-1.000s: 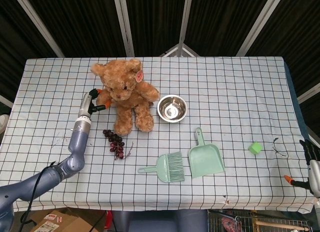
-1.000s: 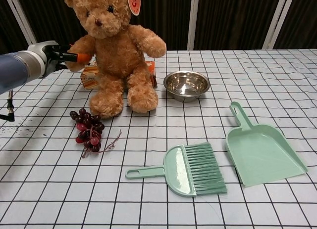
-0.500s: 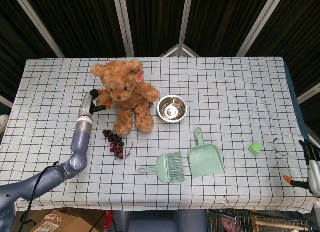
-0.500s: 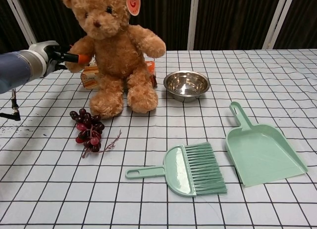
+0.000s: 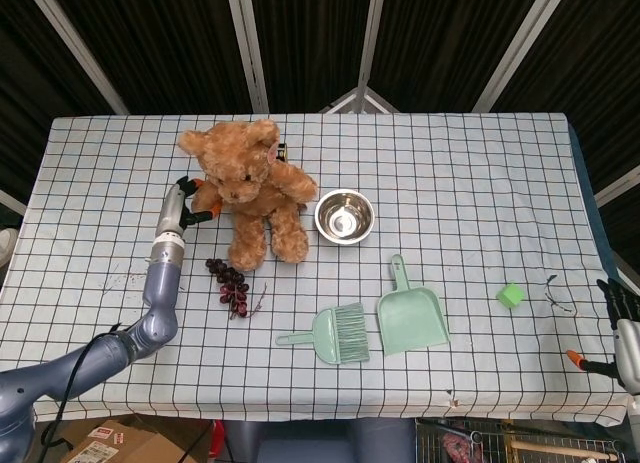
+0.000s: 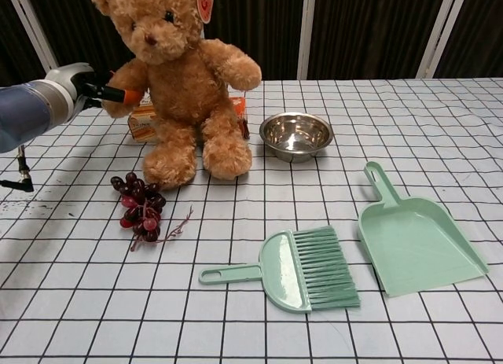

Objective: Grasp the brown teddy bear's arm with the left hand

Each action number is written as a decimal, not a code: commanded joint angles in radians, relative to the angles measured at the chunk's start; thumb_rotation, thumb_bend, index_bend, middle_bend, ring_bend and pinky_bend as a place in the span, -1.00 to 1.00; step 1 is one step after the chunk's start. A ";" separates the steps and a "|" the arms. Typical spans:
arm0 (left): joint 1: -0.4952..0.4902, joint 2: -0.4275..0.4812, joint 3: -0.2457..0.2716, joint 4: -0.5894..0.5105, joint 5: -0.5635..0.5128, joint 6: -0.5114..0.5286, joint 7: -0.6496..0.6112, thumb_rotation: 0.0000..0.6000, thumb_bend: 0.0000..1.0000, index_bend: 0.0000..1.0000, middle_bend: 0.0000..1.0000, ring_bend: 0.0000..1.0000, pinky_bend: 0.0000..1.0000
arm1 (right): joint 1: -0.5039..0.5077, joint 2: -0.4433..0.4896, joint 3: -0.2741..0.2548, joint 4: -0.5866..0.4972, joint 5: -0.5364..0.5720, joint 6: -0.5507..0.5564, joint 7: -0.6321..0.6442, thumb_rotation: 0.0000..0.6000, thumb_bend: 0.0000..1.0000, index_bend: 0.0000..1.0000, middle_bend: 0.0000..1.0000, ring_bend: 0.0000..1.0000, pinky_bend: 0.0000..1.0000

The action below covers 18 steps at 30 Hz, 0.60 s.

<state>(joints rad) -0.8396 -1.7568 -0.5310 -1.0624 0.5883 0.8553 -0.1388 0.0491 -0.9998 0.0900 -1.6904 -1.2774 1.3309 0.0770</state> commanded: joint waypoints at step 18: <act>-0.006 -0.021 -0.015 -0.005 0.033 0.023 0.020 1.00 -0.03 -0.01 -0.13 -1.00 -1.00 | -0.003 0.003 -0.001 0.000 -0.006 0.005 0.010 1.00 -0.75 -1.00 -1.00 -1.00 -1.00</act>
<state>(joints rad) -0.8452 -1.7766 -0.5455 -1.0677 0.6111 0.8688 -0.1174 0.0454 -0.9961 0.0895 -1.6913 -1.2831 1.3370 0.0871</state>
